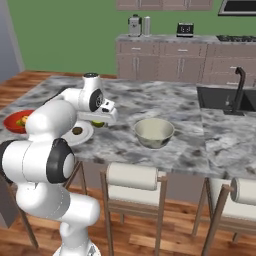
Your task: Take the fruits from the plate on the dining counter and place two fruits in each bowl.
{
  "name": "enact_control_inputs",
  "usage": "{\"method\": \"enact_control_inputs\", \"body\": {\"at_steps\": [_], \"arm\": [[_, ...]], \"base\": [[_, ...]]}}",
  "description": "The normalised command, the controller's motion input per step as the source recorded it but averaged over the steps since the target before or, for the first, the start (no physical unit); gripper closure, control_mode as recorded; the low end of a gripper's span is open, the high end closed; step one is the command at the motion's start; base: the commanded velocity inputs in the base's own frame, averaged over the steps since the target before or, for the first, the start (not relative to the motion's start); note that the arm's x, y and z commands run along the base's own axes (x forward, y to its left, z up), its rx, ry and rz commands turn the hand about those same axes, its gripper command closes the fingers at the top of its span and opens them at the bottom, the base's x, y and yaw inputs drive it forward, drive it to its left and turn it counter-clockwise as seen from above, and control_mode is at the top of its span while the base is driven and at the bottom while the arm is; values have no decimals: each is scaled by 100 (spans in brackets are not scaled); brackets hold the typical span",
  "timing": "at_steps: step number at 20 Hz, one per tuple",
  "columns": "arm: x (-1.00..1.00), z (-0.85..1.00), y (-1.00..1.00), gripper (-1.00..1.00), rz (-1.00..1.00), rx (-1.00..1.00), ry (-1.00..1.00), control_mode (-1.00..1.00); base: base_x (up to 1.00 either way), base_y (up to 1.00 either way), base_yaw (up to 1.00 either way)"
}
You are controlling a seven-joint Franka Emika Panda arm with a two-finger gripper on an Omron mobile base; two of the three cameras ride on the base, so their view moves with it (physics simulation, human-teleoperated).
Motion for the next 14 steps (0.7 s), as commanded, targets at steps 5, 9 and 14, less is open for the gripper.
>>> {"method": "enact_control_inputs", "body": {"at_steps": [5, 9, 14], "arm": [[0, 0, 0, 100, 0, 0, 0, 100], [0, 0, 0, 100, 0, 0, 0, 100], [0, 0, 0, 100, 0, 0, 0, 100]], "base": [[24, 25, -8], [34, 26, -8], [46, 1, 0]]}}
